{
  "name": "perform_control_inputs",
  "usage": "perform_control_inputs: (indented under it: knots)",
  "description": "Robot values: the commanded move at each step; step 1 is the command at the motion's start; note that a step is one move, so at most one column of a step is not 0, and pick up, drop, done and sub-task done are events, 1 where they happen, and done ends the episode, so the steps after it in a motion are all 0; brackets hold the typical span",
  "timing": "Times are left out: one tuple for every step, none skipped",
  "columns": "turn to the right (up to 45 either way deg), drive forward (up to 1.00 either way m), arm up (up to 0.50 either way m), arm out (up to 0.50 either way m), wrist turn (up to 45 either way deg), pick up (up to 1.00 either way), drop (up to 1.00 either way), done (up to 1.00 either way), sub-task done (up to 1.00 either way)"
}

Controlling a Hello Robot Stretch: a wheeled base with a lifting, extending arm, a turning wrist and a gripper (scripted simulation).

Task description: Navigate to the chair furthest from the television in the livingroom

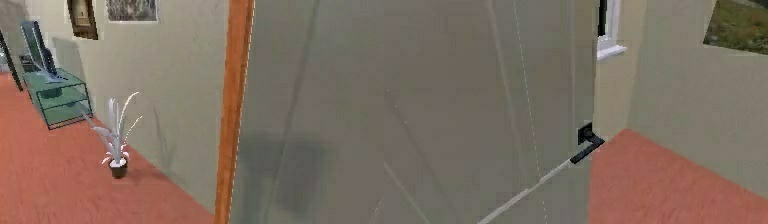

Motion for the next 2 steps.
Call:
perform_control_inputs:
  knots:
    - [-42.0,0.00,0.00,0.00,0.0,0.00,0.00,0.00,0.00]
    - [0.0,0.60,0.00,0.00,0.0,0.00,0.00,0.00,0.00]
